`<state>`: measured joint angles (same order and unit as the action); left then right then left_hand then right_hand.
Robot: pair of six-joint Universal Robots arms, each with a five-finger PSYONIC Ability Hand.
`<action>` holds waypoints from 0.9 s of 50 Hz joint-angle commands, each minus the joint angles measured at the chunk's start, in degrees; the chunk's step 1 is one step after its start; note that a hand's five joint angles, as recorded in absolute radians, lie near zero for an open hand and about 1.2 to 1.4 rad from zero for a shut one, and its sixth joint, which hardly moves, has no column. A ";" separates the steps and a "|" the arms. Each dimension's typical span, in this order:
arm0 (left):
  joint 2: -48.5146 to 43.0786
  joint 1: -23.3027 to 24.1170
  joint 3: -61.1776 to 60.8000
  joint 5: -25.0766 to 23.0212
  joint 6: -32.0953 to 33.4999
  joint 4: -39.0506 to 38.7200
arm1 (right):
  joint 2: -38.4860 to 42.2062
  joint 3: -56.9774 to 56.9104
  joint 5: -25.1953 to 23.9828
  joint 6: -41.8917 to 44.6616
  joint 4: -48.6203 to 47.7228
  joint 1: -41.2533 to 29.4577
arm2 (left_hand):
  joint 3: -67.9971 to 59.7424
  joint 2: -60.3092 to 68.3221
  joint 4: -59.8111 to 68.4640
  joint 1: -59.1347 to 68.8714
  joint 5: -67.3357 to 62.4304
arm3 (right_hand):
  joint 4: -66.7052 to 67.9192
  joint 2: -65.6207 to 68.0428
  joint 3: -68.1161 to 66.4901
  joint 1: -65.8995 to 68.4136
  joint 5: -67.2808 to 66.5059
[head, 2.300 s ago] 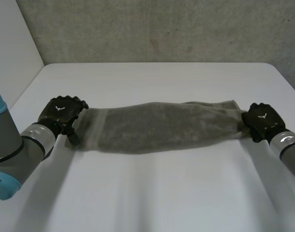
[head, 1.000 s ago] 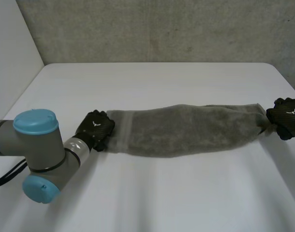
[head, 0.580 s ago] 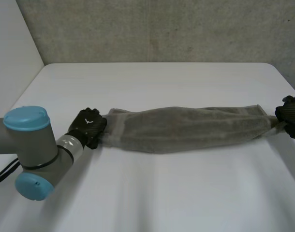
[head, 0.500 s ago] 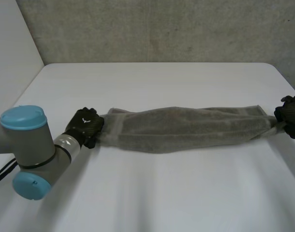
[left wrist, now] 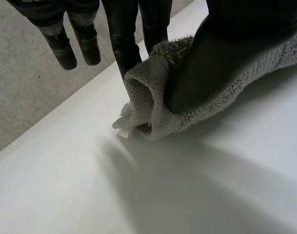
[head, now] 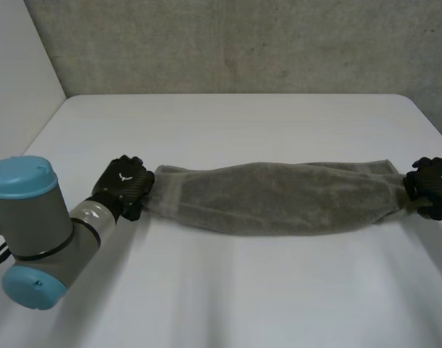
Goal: Fold the towel.
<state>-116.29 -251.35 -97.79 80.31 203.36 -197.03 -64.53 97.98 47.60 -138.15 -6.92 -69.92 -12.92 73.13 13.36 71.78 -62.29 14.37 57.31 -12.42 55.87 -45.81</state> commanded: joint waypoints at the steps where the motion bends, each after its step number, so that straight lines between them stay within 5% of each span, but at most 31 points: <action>1: 0.36 -0.72 -0.12 0.02 -0.06 -0.02 | -0.16 0.81 0.21 -0.63 1.38 0.13 | 2.92 -2.19 -3.36 -0.84 1.36 | -4.37 -2.82 2.42 -1.38 1.32; 12: 0.27 -2.13 0.06 0.02 -0.06 -0.02 | 0.37 0.90 5.92 -1.85 0.85 0.13 | 2.92 -1.85 -3.36 -0.50 1.02 | -4.37 -2.99 2.42 -1.55 1.49; 45: 0.45 -3.10 -0.38 -0.16 -0.24 0.42 | 3.01 1.16 6.19 -6.78 -5.39 -0.49 | 2.92 -5.89 -3.36 -4.54 5.06 | -4.37 -5.51 2.42 -4.07 4.01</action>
<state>-116.09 -254.89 -97.80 80.09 203.17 -196.73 -62.31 99.12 53.89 -145.06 -11.79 -70.13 -12.92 71.89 13.36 71.16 -60.93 14.37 54.71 -12.42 52.99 -42.73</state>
